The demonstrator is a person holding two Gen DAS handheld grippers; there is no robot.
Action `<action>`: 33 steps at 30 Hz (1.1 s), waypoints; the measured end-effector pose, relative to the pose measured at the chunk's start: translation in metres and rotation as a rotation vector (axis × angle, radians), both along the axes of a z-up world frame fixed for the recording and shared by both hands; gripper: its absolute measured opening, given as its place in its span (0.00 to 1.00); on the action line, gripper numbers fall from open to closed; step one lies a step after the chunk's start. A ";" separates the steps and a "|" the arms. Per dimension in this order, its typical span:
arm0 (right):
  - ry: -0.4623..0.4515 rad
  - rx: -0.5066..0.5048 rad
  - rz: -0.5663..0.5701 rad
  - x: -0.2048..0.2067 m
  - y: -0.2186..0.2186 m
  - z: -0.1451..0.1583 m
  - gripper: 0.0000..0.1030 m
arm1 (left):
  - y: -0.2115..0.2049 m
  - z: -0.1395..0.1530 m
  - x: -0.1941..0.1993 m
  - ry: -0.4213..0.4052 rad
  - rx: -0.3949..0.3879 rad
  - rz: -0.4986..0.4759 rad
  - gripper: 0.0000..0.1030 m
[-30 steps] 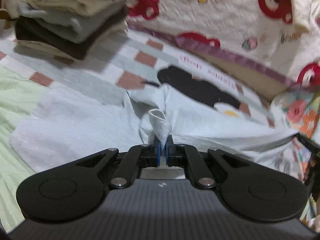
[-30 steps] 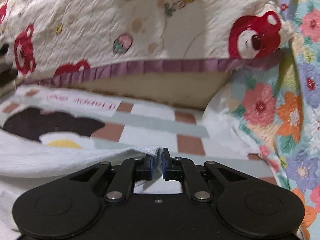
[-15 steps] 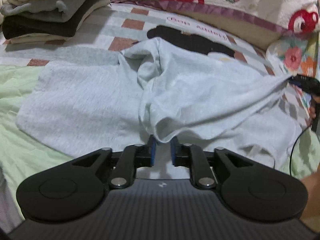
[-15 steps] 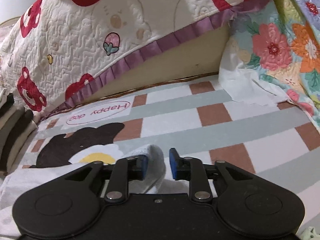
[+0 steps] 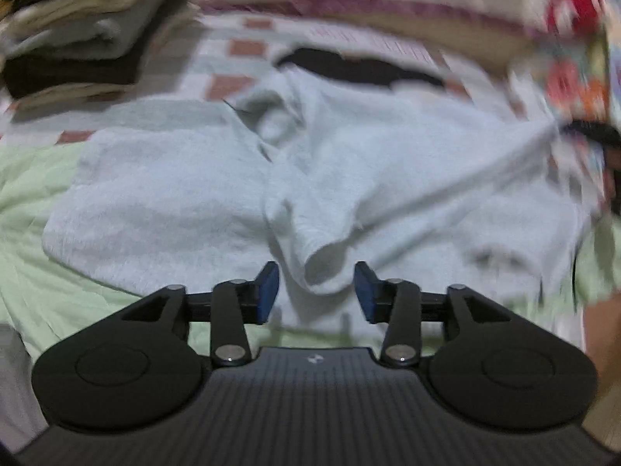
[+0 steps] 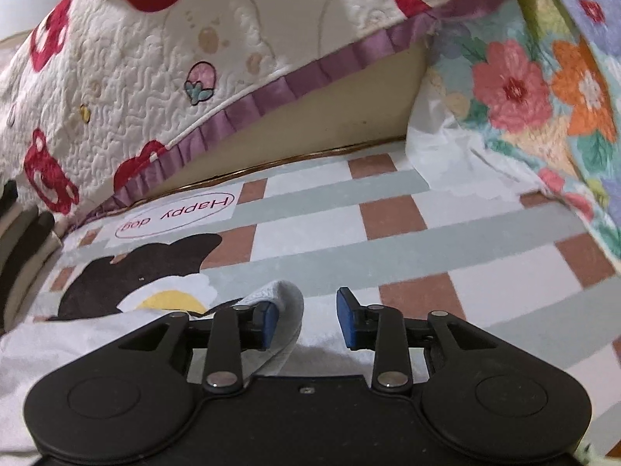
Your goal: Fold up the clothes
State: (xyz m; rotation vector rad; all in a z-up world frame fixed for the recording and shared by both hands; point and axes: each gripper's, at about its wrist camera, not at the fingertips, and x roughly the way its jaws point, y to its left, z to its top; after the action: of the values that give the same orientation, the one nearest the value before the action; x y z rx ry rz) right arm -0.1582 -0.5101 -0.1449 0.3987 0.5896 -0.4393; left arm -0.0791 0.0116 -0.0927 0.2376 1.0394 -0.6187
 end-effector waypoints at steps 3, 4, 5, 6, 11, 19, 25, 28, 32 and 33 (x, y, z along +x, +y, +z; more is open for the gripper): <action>0.011 -0.028 0.018 0.006 -0.001 0.004 0.36 | -0.014 0.001 -0.004 -0.068 0.103 -0.071 0.42; 0.014 -0.029 0.026 0.008 -0.002 0.005 0.36 | -0.014 0.002 -0.003 -0.092 0.087 -0.060 0.42; 0.019 -0.038 0.034 0.011 -0.001 0.006 0.36 | -0.014 0.003 -0.001 -0.116 0.070 -0.046 0.42; 0.025 -0.048 0.043 0.015 -0.001 0.007 0.36 | -0.016 0.002 0.001 -0.132 0.065 -0.038 0.42; 0.048 -0.108 0.078 0.032 0.010 0.010 0.36 | -0.043 -0.011 -0.001 -0.290 0.173 -0.139 0.45; 0.016 -0.081 0.117 0.048 0.006 0.020 0.36 | -0.061 -0.020 0.007 -0.223 0.226 -0.246 0.58; 0.025 -0.045 0.130 0.053 0.000 0.019 0.37 | -0.052 -0.014 0.023 -0.199 0.239 -0.192 0.13; 0.040 -0.009 0.128 0.054 -0.004 0.015 0.41 | -0.041 0.008 0.039 -0.203 0.110 -0.086 0.11; 0.075 0.043 0.113 0.056 -0.008 0.006 0.44 | -0.023 0.028 0.073 -0.230 -0.020 0.120 0.11; 0.088 0.053 0.109 0.056 -0.008 0.003 0.45 | -0.018 0.031 0.083 -0.240 -0.042 0.170 0.11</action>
State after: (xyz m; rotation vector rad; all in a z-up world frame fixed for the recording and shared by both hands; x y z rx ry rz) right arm -0.1018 -0.5180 -0.1420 0.3971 0.7056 -0.3390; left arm 0.0039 -0.0063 -0.0614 0.1796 0.8046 -0.4455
